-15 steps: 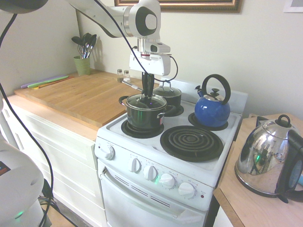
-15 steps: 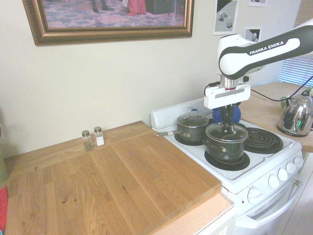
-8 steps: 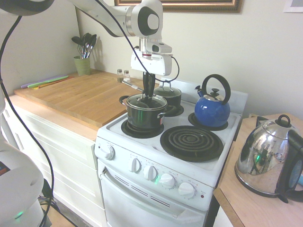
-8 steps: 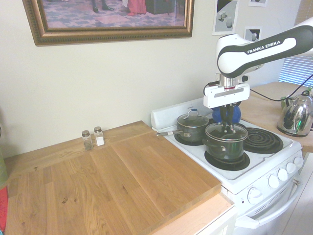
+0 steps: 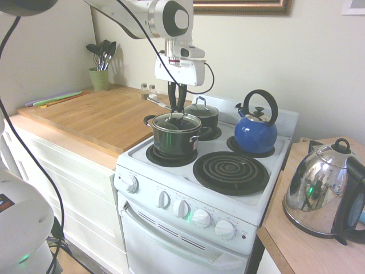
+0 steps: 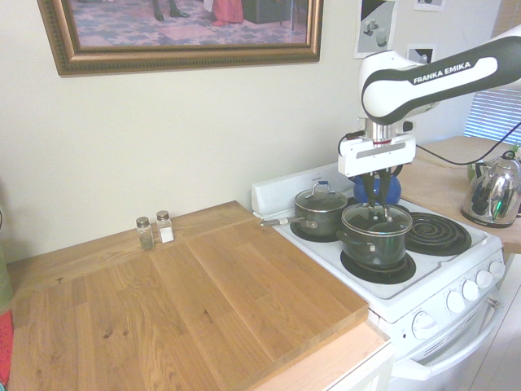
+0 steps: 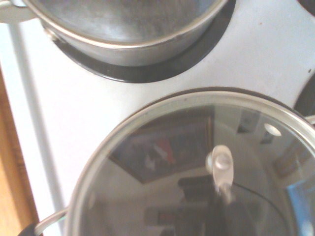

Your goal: Cover the lid of the pot

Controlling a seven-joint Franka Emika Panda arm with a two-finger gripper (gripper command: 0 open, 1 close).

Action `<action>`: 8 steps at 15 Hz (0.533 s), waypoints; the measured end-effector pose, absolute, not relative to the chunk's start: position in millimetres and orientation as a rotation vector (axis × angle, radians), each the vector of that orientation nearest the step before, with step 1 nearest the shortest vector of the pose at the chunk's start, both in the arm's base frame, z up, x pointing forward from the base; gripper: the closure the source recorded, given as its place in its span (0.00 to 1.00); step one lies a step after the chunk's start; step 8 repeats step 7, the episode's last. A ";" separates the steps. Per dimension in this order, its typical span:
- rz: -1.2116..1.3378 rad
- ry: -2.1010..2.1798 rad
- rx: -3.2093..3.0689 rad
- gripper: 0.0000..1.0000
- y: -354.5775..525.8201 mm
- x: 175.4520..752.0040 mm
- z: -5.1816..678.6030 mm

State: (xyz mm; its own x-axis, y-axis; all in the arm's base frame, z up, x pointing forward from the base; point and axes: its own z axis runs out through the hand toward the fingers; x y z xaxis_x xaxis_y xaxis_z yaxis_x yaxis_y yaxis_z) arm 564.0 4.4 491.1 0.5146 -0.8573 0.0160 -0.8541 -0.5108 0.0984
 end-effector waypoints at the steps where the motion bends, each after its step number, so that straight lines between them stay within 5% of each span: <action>1: -0.027 -1.501 2.664 0.00 7.8 555.9 510.0; 8: 0.064 -1.451 2.772 0.00 37.3 457.4 566.0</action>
